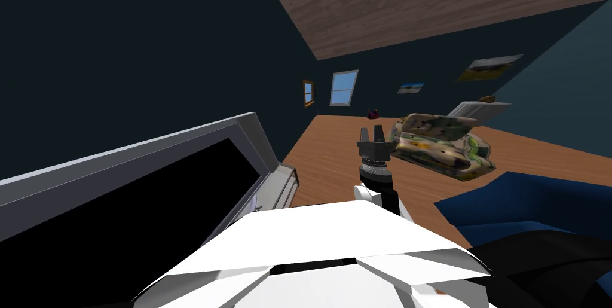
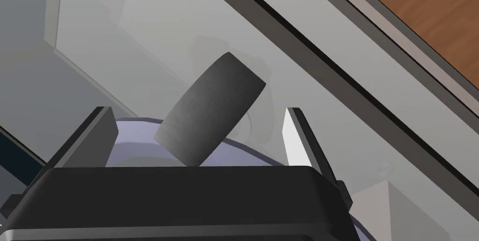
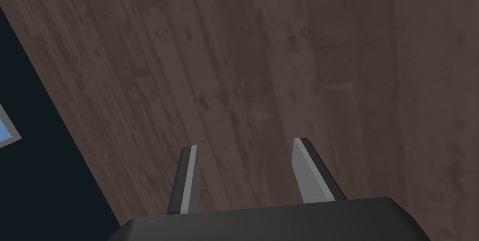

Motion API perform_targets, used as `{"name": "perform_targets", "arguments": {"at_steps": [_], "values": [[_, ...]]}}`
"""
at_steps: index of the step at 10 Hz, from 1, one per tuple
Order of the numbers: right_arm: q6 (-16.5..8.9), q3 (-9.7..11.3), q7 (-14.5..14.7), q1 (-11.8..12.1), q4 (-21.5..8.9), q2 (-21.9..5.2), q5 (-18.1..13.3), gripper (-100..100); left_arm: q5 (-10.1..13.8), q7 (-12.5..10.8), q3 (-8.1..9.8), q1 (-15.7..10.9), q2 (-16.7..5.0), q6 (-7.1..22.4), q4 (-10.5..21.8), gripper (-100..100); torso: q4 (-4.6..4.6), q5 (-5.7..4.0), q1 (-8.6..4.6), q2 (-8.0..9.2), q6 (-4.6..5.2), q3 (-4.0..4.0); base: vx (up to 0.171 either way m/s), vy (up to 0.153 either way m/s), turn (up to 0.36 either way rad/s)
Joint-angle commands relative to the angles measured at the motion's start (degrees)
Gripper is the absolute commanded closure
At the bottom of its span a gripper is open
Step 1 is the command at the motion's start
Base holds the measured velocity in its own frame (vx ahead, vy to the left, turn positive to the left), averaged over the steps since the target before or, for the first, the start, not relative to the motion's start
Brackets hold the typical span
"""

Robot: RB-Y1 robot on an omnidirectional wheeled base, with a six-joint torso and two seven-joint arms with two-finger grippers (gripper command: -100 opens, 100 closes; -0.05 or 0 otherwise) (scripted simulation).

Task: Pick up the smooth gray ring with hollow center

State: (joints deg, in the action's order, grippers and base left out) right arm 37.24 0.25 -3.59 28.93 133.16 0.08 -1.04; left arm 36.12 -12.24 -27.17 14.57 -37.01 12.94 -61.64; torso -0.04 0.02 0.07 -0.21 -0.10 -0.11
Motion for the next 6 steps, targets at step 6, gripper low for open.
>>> {"name": "perform_targets", "arguments": {"at_steps": [6], "values": [[0.0, 0.0, 0.0, 0.0, 0.0, 0.0, 0.0, 0, 1.4, -0.2, -1.75, -2.0, -1.5, 0.9, 7.4, -100, -0.02, 0.01, 0.07, -0.11, 0.01, -0.07, 0.047, 0.045, -0.113]]}}
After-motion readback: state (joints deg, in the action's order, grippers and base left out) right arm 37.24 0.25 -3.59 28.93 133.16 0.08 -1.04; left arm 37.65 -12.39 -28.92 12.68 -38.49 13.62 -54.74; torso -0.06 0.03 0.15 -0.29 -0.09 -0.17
